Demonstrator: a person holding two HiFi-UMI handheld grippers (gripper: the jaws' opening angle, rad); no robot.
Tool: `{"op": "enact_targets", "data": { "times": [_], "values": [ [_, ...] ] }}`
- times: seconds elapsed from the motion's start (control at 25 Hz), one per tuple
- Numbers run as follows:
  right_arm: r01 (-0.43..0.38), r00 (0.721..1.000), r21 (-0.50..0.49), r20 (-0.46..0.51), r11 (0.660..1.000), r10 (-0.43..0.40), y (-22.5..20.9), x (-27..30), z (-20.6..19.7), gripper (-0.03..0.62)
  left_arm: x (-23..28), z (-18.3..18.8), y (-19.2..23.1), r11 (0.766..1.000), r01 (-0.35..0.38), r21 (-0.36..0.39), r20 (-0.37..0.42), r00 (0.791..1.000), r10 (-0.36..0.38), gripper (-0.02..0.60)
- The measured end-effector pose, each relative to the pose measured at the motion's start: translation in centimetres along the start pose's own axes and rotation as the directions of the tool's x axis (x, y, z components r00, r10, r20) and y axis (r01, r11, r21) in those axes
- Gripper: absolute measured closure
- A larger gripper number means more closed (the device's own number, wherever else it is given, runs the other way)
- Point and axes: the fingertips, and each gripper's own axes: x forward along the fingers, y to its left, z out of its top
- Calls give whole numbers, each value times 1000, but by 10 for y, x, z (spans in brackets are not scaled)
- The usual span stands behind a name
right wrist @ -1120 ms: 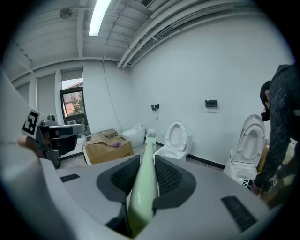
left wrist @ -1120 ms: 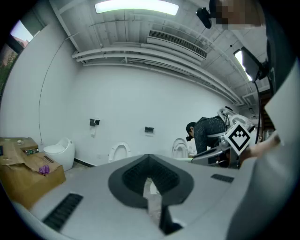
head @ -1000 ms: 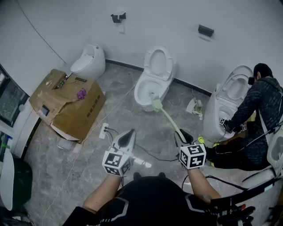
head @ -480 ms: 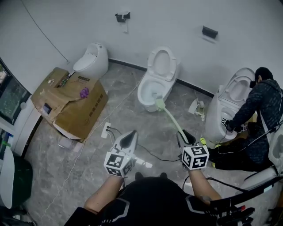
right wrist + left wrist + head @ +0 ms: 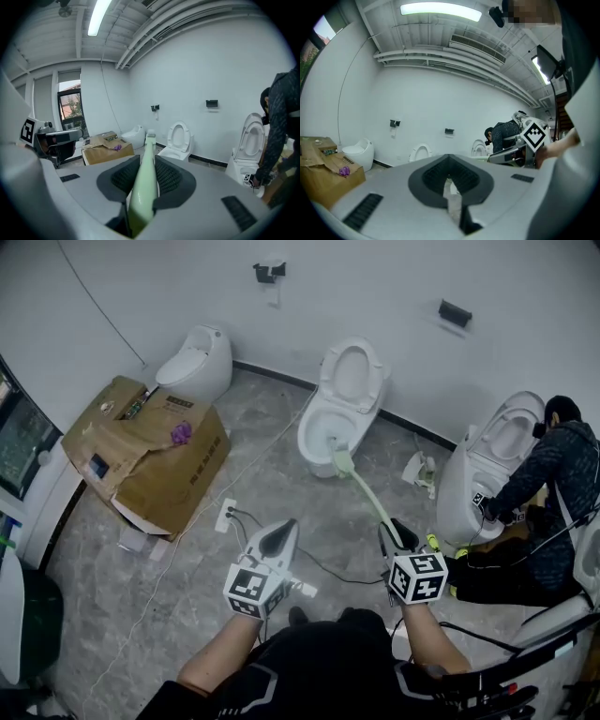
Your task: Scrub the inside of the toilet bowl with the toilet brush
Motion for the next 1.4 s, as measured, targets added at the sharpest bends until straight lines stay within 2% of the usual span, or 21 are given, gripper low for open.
{"op": "enact_targets", "data": {
  "times": [0.2,0.44,0.96,1.4],
  "values": [
    [1,1000,3,5,1000,-1,10,10,3,488,2,-3,17,1000,0,-13,1,1000,0,572],
    [-10,1000,-2,6,1000,10,-1,33,16,488,25,0,31,1000,2,-18,-8,1000,-2,572],
    [-30,999,3,18,1000,30,-78,96,50,488,129,25,44,1000,17,19,-3,1000,-17,572],
    [-60,998,17,21,998,60,-138,138,69,488,213,34,47,1000,6,8,-20,1000,-6,572]
  ]
}}
